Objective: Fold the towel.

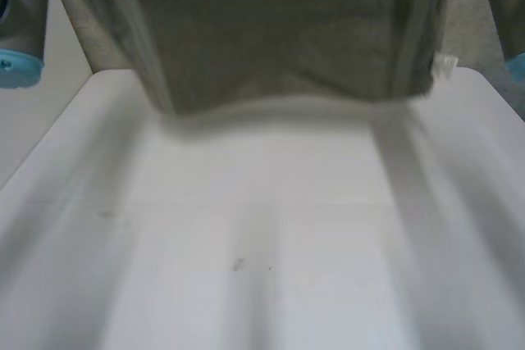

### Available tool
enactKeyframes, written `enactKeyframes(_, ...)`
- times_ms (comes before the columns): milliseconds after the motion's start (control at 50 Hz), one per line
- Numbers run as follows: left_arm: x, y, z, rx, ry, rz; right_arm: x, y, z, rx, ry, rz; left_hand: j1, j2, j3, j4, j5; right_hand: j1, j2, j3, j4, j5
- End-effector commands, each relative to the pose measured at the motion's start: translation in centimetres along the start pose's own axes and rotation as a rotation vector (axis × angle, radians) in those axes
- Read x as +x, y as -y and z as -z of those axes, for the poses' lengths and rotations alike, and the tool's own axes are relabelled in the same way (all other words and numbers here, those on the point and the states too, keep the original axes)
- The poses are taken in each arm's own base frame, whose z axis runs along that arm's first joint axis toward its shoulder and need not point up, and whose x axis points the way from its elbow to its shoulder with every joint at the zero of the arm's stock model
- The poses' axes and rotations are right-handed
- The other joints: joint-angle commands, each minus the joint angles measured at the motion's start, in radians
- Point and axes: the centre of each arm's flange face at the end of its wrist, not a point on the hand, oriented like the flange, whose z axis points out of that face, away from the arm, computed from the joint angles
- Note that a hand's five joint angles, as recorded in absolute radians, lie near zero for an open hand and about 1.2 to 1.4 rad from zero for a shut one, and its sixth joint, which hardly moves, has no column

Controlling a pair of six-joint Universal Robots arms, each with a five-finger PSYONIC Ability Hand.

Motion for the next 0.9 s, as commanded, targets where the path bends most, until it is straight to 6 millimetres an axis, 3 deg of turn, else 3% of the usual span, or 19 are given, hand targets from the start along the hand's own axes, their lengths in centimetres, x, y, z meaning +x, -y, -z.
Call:
enactKeyframes(20, 0.1, -3.2, 2.8, -0.15, -0.011, 0.028, -2.1, -2.0, 2.3, -0.113, 0.158, -0.053, 0.2, 0.178, 0.179, 0.177, 0.193, 0.081, 0.062, 0.068, 0.052, 0.049)
enactKeyframes(40, 0.1, -3.2, 2.8, -0.151, -0.011, 0.028, -3.6, -3.2, 3.6, -0.169, 0.259, -0.072, 0.2, 0.178, 0.179, 0.177, 0.193, 0.081, 0.062, 0.068, 0.052, 0.049)
enactKeyframes(80, 0.5, -6.4, 5.8, -0.285, -0.031, 0.028, -4.8, -4.2, 4.8, -0.214, 0.333, -0.081, 0.2, 0.178, 0.179, 0.177, 0.193, 0.081, 0.062, 0.068, 0.052, 0.049)
enactKeyframes(100, 0.5, -6.4, 5.8, -0.286, -0.031, 0.028, -6.1, -5.5, 6.1, -0.26, 0.403, -0.073, 0.2, 0.178, 0.179, 0.177, 0.193, 0.081, 0.062, 0.068, 0.052, 0.049)
enactKeyframes(140, 1.0, -9.2, 8.7, -0.405, -0.061, 0.029, -7.2, -6.7, 7.4, -0.3, 0.457, -0.062, 0.2, 0.178, 0.179, 0.177, 0.193, 0.081, 0.062, 0.068, 0.052, 0.049)
enactKeyframes(160, 1.0, -9.2, 8.7, -0.405, -0.062, 0.029, -7.2, -6.7, 7.4, -0.301, 0.458, -0.062, 0.2, 0.178, 0.179, 0.177, 0.193, 0.081, 0.062, 0.068, 0.052, 0.049)
enactKeyframes(180, 1.4, -10.4, 10.2, -0.46, -0.087, 0.034, -8.1, -7.9, 8.6, -0.338, 0.5, -0.046, 0.2, 0.178, 0.179, 0.177, 0.193, 0.081, 0.062, 0.068, 0.052, 0.049)
enactKeyframes(200, 1.4, -10.5, 10.2, -0.461, -0.088, 0.034, -9.2, -9.0, 10.0, -0.37, 0.548, -0.032, 0.2, 0.178, 0.179, 0.177, 0.193, 0.081, 0.062, 0.068, 0.052, 0.049)
enactKeyframes(220, 1.8, -11.6, 11.7, -0.515, -0.116, 0.041, -9.2, -9.0, 10.0, -0.371, 0.548, -0.032, 0.2, 0.178, 0.179, 0.177, 0.193, 0.081, 0.062, 0.068, 0.052, 0.049)
enactKeyframes(240, 2.2, -12.8, 13.2, -0.565, -0.141, 0.047, -10.2, -10.3, 11.5, -0.413, 0.593, -0.021, 0.2, 0.178, 0.179, 0.177, 0.193, 0.081, 0.062, 0.068, 0.052, 0.049)
enactKeyframes(260, 2.2, -12.8, 13.2, -0.566, -0.142, 0.047, -11.2, -11.5, 12.9, -0.454, 0.634, -0.009, 0.2, 0.178, 0.179, 0.177, 0.193, 0.081, 0.062, 0.068, 0.052, 0.049)
enactKeyframes(280, 2.5, -13.7, 14.5, -0.605, -0.164, 0.048, -11.2, -11.5, 12.9, -0.455, 0.634, -0.008, 0.2, 0.178, 0.179, 0.177, 0.193, 0.081, 0.062, 0.068, 0.052, 0.049)
enactKeyframes(300, 2.7, -14.6, 15.6, -0.639, -0.183, 0.041, -12.2, -12.8, 14.3, -0.496, 0.674, -0.001, 0.2, 0.178, 0.179, 0.177, 0.193, 0.081, 0.062, 0.068, 0.052, 0.049)
enactKeyframes(320, 2.7, -14.6, 15.6, -0.639, -0.183, 0.041, -12.2, -12.9, 14.3, -0.497, 0.675, -0.001, 0.2, 0.178, 0.179, 0.177, 0.193, 0.081, 0.062, 0.068, 0.052, 0.049)
enactKeyframes(360, 3.1, -16.5, 17.6, -0.694, -0.211, -0.006, -13.9, -15.0, 16.7, -0.561, 0.737, 0.001, 0.2, 0.178, 0.179, 0.177, 0.193, 0.081, 0.062, 0.068, 0.052, 0.049)
enactKeyframes(420, 3.2, -17.1, 18.3, -0.708, -0.227, -0.039, -14.9, -16.5, 18.3, -0.606, 0.763, -0.007, 0.2, 0.178, 0.179, 0.177, 0.193, 0.081, 0.062, 0.068, 0.052, 0.049)
enactKeyframes(480, 3.2, -17.8, 19.3, -0.724, -0.252, -0.092, -15.1, -16.7, 18.6, -0.615, 0.759, -0.016, 0.2, 0.178, 0.179, 0.177, 0.193, 0.081, 0.062, 0.068, 0.052, 0.049)
enactKeyframes(680, 3.0, -16.9, 19.6, -0.701, -0.255, -0.116, -12.9, -16.8, 18.8, -0.738, 0.597, -0.216, 0.2, 0.178, 0.179, 0.177, 0.193, -0.552, -0.57, -0.564, -0.581, -0.584)
enactKeyframes(900, 3.0, -17.0, 19.9, -0.705, -0.256, -0.116, -12.9, -18.3, 20.9, -0.811, 0.489, -0.21, 0.2, 0.178, 0.179, 0.177, 0.193, -0.605, -0.624, -0.618, -0.634, -0.637)
